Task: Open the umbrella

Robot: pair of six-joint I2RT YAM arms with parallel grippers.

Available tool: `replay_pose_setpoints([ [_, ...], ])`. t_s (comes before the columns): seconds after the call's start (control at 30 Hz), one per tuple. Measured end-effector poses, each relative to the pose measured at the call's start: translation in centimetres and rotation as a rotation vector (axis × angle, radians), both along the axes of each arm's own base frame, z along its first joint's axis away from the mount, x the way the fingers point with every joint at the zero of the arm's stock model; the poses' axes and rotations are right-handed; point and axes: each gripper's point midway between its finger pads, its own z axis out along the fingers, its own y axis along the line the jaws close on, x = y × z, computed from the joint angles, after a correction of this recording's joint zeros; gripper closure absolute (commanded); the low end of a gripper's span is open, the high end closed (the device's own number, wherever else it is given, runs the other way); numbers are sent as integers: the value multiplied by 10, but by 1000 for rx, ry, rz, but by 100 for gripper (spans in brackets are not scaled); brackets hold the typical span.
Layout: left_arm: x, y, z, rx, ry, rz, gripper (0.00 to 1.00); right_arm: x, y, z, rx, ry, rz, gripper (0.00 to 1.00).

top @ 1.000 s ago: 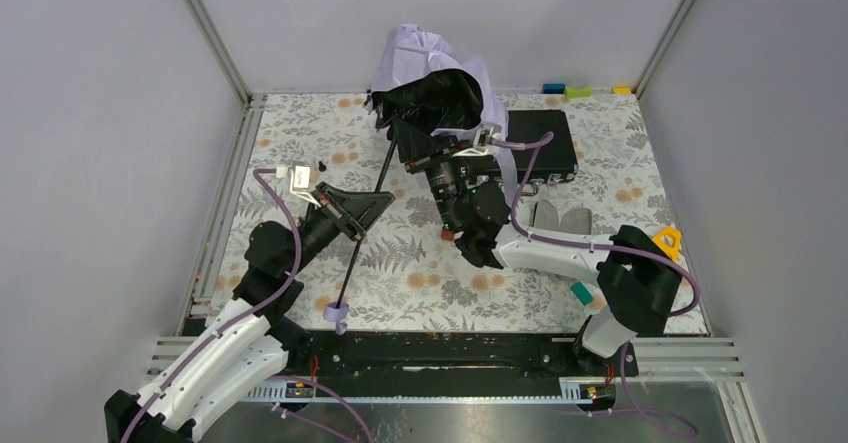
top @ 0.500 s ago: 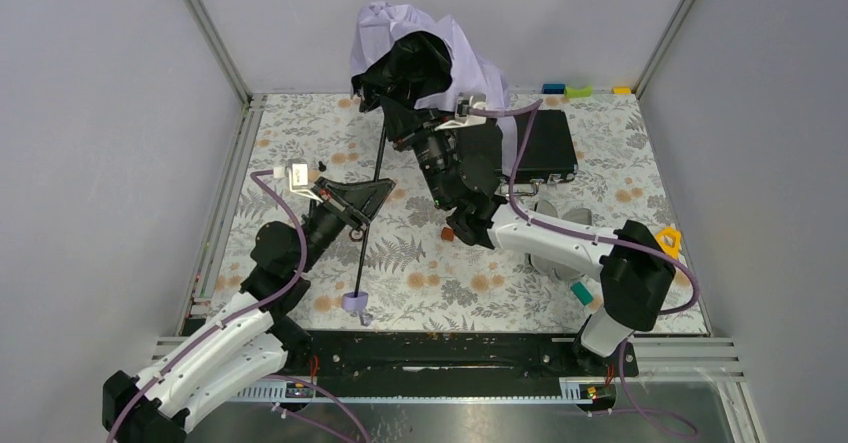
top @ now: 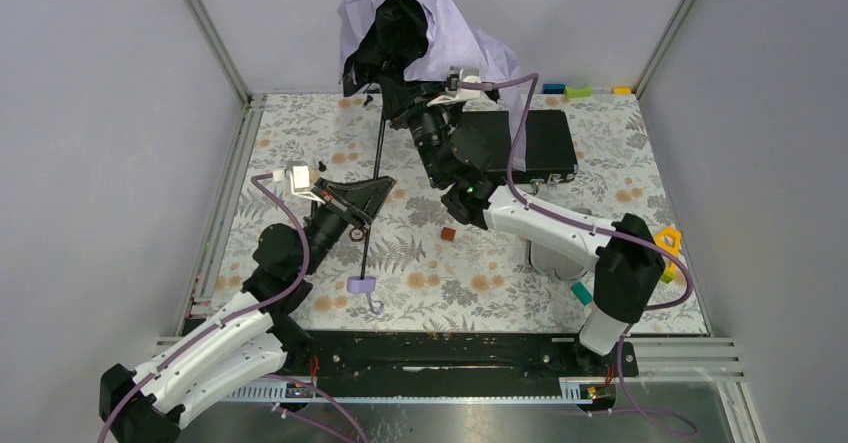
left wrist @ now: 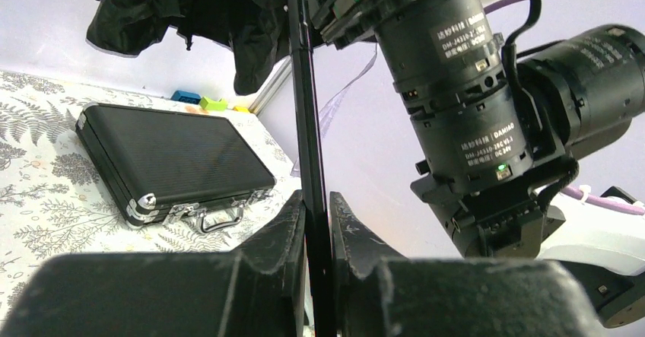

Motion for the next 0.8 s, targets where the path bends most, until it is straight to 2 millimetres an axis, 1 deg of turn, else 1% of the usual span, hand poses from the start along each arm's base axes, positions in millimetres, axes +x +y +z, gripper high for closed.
replay_pose_setpoints([
  [0.2,-3,-3,0,11,-9,-6,100,11,-5,5,-13,10,-22,99],
  [0.37,-7,-10,-4,32,-11,-24,100,18,-12,5,-15,13,-40,99],
  [0.5,-12,-15,-6,32,-2,-4,100,20,-14,5,-8,15,-43,99],
  [0.6,-21,-21,-11,23,7,4,100,21,-16,4,-6,18,-45,100],
  [0.8,-38,-25,-25,9,30,33,100,23,-19,-5,-14,36,-53,100],
])
